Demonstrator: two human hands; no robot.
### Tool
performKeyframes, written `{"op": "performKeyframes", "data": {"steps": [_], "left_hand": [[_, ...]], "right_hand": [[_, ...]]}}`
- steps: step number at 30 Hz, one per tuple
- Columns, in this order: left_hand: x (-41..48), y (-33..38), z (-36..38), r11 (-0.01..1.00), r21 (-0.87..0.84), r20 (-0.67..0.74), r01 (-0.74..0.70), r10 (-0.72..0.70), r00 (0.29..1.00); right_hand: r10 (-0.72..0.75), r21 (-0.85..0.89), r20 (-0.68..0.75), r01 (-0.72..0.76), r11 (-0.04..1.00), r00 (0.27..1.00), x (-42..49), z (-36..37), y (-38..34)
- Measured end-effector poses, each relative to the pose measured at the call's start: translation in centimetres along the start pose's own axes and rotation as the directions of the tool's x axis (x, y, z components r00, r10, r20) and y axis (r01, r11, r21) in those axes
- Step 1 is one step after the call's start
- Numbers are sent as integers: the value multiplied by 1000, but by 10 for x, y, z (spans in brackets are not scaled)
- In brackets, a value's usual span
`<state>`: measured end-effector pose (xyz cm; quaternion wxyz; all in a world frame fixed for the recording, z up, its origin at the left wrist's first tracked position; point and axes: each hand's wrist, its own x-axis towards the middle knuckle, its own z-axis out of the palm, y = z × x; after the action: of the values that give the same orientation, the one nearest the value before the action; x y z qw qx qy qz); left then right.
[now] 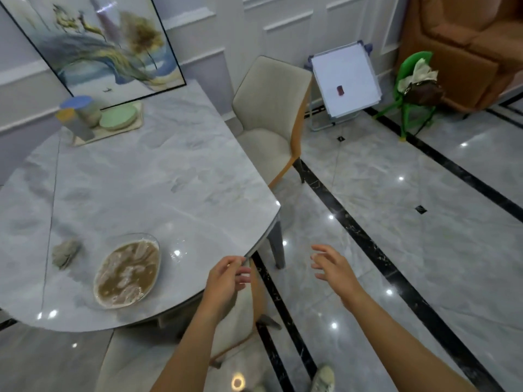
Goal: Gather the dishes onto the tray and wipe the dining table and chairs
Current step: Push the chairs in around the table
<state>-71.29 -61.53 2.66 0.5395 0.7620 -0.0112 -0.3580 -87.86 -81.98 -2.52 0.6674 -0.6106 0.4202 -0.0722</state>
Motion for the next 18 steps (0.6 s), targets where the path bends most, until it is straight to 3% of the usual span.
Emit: {"op": "performKeyframes", "data": {"steps": [6,11,18], "left_hand": [[39,27,60,997,-72,2,41,-41,999],[77,53,100,996,-21,103,88,-85,991],[183,100,154,953,-270,21,137,-136,990]], "right_hand": [[53,30,-33,-52,998,998,50,-64,-14],[76,23,-51,-75,997,996,108,-105,-38],[102,-24,-39,-102,994,994,228,-139,-103]]}}
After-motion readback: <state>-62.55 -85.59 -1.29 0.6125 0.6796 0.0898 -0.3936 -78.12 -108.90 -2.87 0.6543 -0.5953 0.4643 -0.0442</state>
